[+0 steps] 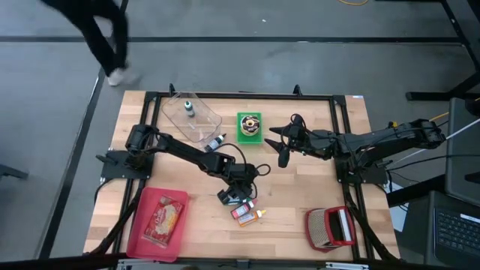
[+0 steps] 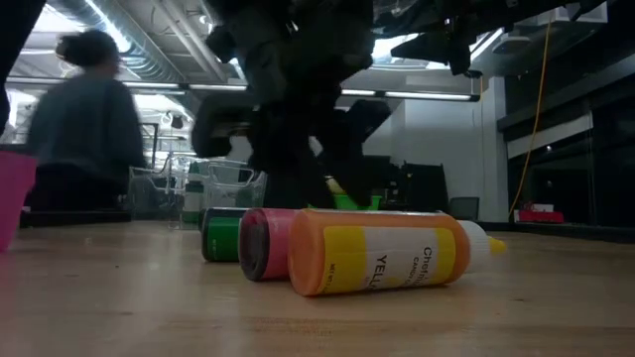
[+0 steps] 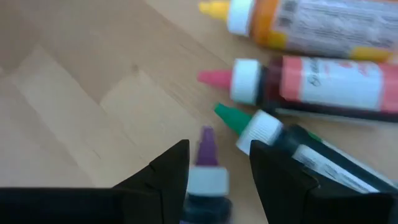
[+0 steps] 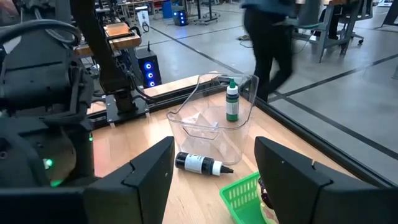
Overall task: Pick & Place Food Item
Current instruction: Put the purple food coloring bottle into the transparent bin
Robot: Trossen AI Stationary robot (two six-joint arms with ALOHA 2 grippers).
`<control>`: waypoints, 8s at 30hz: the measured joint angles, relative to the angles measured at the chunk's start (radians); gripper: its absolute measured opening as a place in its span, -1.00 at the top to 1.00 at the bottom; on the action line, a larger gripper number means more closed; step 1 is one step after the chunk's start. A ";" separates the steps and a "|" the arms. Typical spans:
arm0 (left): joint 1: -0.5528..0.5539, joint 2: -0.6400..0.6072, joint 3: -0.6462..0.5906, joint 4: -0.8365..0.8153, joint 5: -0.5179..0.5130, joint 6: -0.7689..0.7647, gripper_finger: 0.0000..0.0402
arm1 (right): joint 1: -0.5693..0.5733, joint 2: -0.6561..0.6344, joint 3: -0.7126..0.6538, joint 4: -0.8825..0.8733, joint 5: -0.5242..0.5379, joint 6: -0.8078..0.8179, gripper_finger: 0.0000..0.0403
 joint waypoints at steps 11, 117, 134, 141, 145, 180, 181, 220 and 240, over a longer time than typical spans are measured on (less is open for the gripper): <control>0.042 0.033 0.002 0.001 -0.014 -0.007 0.19 | 0.000 0.000 0.000 0.001 0.000 0.003 -0.12; 0.285 -0.543 -0.406 0.396 0.114 -0.226 0.44 | 0.000 0.000 0.000 -0.007 -0.025 -0.020 -0.12; 0.583 -0.775 -0.819 1.097 0.108 -0.409 0.45 | 0.000 0.000 0.000 -0.003 -0.022 -0.018 -0.12; 0.669 -0.772 -0.905 1.284 0.112 -0.470 0.45 | 0.000 0.000 0.000 -0.003 -0.022 -0.016 -0.12; 0.715 -0.763 -0.936 1.356 0.115 -0.513 0.45 | 0.000 0.000 0.000 -0.003 -0.023 -0.016 -0.12; 0.865 -0.421 -0.944 1.524 0.132 -0.614 0.45 | 0.000 0.000 0.000 -0.004 -0.026 -0.019 -0.12; 0.865 -0.421 -0.944 1.526 0.133 -0.615 0.45 | 0.000 0.000 0.000 -0.004 -0.026 -0.019 -0.12; 1.035 -0.421 -1.229 1.892 0.158 -0.665 0.45 | -0.001 0.000 0.000 -0.006 -0.025 -0.019 -0.12; 1.080 -0.421 -1.234 1.717 0.180 -0.656 0.42 | -0.001 0.000 0.000 -0.004 -0.022 -0.016 -0.12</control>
